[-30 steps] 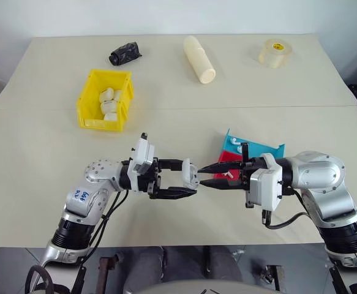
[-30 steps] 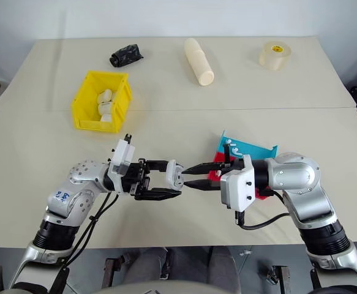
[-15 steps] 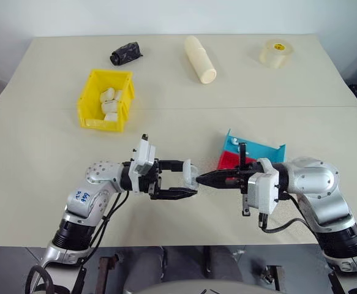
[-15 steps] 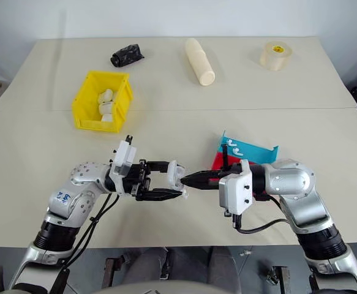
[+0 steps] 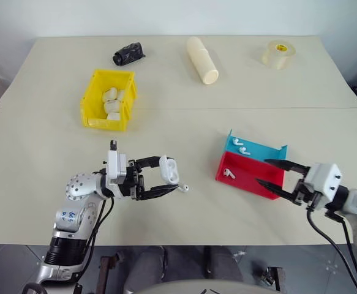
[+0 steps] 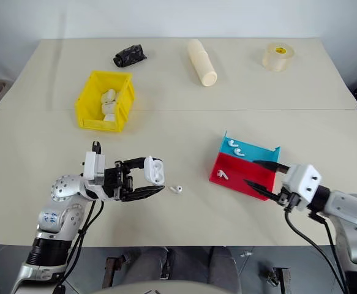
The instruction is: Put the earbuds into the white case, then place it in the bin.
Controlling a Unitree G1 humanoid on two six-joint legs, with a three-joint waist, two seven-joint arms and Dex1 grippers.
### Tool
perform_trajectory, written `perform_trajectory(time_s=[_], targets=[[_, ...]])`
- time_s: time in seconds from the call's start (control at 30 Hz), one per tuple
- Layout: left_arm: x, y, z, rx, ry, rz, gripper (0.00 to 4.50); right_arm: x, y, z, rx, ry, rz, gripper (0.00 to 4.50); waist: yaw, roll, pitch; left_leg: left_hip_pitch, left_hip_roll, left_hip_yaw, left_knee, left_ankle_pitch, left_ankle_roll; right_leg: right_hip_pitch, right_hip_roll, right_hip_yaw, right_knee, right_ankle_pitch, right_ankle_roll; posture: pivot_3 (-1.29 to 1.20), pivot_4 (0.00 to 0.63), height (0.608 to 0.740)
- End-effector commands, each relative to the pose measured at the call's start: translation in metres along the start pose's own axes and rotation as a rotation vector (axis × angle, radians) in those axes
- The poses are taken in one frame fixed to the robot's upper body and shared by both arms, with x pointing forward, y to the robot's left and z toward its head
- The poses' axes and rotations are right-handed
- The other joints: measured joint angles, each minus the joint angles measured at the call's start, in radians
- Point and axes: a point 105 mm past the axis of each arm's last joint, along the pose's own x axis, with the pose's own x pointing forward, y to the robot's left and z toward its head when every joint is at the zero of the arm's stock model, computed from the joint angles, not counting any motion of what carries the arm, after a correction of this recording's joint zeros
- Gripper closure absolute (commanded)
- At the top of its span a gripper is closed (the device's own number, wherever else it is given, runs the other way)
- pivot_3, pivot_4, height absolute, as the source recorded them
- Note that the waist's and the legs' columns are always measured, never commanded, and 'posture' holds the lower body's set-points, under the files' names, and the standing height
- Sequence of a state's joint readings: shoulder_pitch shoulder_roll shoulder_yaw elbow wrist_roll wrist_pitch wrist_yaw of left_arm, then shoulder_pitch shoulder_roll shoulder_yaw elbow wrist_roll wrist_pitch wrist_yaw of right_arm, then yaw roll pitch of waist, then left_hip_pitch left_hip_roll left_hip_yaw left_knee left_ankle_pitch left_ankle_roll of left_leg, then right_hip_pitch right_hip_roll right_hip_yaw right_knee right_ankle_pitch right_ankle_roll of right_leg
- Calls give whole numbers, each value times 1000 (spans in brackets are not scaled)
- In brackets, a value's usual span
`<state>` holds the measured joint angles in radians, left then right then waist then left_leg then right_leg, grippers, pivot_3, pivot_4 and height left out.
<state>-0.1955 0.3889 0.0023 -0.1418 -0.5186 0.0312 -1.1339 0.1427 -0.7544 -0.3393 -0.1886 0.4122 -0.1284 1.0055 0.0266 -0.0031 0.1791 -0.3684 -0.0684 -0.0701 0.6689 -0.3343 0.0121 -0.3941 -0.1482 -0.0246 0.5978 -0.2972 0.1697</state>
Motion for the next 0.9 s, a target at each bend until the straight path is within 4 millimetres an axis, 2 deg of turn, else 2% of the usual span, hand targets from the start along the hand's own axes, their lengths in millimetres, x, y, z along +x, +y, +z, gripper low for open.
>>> perform_trajectory(time_s=[0.03, 0.1, 0.2, 0.3, 0.5, 0.57, 0.7, 0.8, 0.9], targets=[[3, 2, 4, 47, -36, 47, 1702, -19, -19, 5, 1, -24, -157, 527, -2, 0, 0, 0, 0, 0, 0, 0, 0, 0, 0, 0, 0, 0, 0, 0, 150, 740], [6, 5, 4, 43, -58, 79, 1702, -28, -27, 5, 19, -37, -242, 20, -3, 0, 0, 0, 1, 0, -1, 0, 0, 0, 1, 0, 0, 0, 0, 0, 150, 740], [8, 9, 3, 46, -67, 98, 1702, -31, -27, 5, 52, -52, -273, 20, -2, 0, 0, 0, 1, 1, -1, 0, 0, 0, 1, 0, 0, 0, 0, 0, 150, 740], [9, 12, 1, 59, -57, 110, 1702, -23, -19, 3, 84, -52, -237, 20, -2, 0, 0, 0, 0, 1, -1, 0, 0, 0, 1, 0, 1, 0, 0, 0, 150, 740], [11, 18, 0, 84, -58, 124, 1702, 3, -3, 15, 166, -35, -84, 20, -2, 1, -1, 0, 0, 1, -1, 0, 0, -1, 0, 1, 1, 0, 0, 0, 150, 740], [14, 17, 2, 99, -72, 108, 1702, 19, 0, 25, 251, 21, -21, 20, -3, 2, 0, 0, 0, 0, 0, 0, 0, -1, 0, 0, 0, 0, 0, 0, 150, 740], [18, 12, 4, 99, -93, 44, 1702, 43, 10, 44, 309, 153, 87, 20, 0, 2, 0, -1, 1, 0, 1, 0, 0, -2, 0, 0, 1, 0, 0, 0, 150, 740], [21, 3, 6, 80, -114, -24, 1702, 50, 25, 43, 327, 328, 166, 20, 2, 2, 0, -2, 1, -1, 0, 0, 0, -2, 0, -1, -1, 0, 0, 0, 150, 740], [23, -2, 6, 73, -123, -61, 1702, 56, 30, 43, 363, 418, 190, 20, 2, 2, 0, -4, 0, -2, -1, 0, 1, -2, -1, -2, -3, 0, -1, 0, 150, 740]])
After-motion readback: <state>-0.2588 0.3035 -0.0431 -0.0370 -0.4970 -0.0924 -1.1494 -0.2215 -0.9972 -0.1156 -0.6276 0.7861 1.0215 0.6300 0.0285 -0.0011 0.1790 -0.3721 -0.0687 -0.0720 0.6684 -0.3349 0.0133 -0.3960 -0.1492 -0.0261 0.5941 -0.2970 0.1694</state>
